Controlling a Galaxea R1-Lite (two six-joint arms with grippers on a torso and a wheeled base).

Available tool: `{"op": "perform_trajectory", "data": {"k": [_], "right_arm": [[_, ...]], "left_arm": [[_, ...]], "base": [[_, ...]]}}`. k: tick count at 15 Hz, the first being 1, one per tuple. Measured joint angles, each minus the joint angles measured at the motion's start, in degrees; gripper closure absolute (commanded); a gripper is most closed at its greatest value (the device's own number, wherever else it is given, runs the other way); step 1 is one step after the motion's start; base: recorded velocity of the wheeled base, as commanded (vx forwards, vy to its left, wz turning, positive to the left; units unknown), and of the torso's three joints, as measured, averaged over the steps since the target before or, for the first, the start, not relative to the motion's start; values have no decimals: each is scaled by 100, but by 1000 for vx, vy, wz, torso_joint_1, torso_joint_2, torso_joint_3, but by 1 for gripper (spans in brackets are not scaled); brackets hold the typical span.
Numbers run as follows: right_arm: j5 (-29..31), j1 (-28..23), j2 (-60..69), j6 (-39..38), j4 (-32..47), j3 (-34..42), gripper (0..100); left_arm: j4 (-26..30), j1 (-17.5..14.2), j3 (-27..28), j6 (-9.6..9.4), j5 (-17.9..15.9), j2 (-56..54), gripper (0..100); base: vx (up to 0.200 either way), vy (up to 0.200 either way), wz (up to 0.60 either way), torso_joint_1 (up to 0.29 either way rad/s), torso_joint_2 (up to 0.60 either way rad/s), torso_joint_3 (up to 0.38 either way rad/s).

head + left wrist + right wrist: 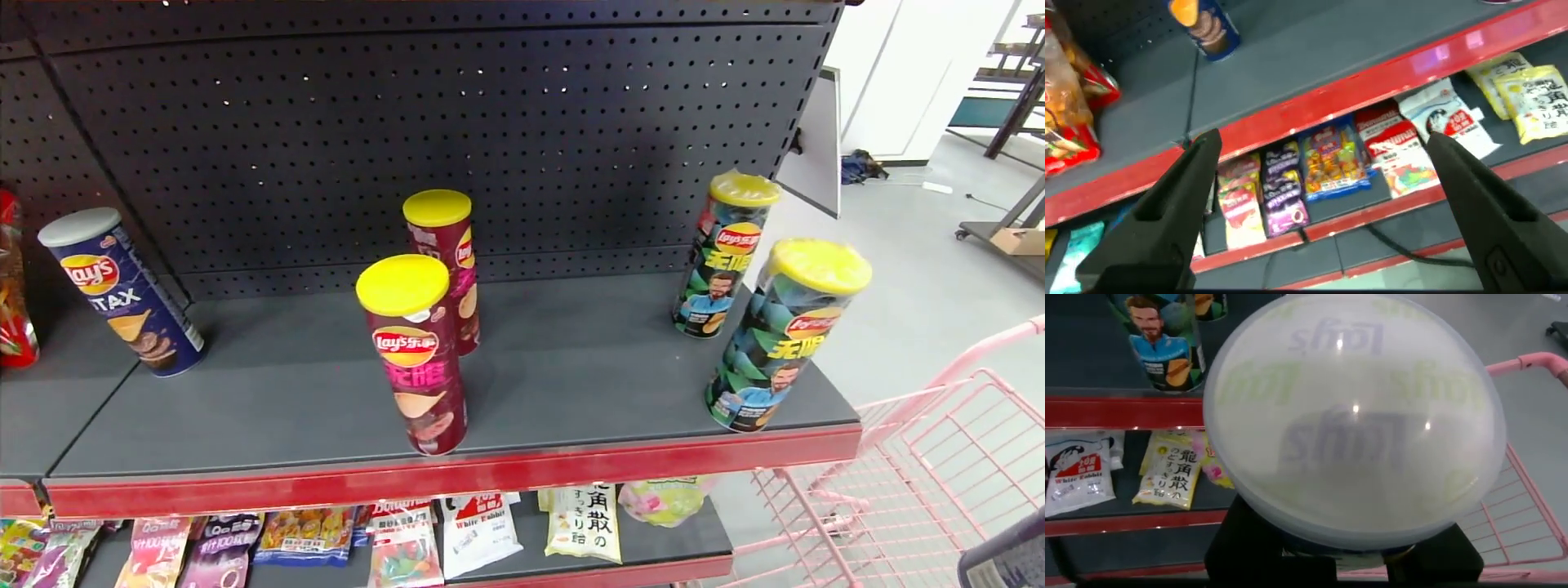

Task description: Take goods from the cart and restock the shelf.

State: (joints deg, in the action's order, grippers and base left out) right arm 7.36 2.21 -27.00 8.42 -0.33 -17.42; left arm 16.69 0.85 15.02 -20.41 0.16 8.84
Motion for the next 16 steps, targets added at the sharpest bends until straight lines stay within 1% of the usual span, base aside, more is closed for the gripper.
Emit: {"op": "perform_trajectory", "data": {"k": [16], "right_arm": [[2,7,143,24,0,152,100]], "left_arm": [[2,2,9,0,-2,-68,0]], "base": [[0,200,0,2,2,3]]}}
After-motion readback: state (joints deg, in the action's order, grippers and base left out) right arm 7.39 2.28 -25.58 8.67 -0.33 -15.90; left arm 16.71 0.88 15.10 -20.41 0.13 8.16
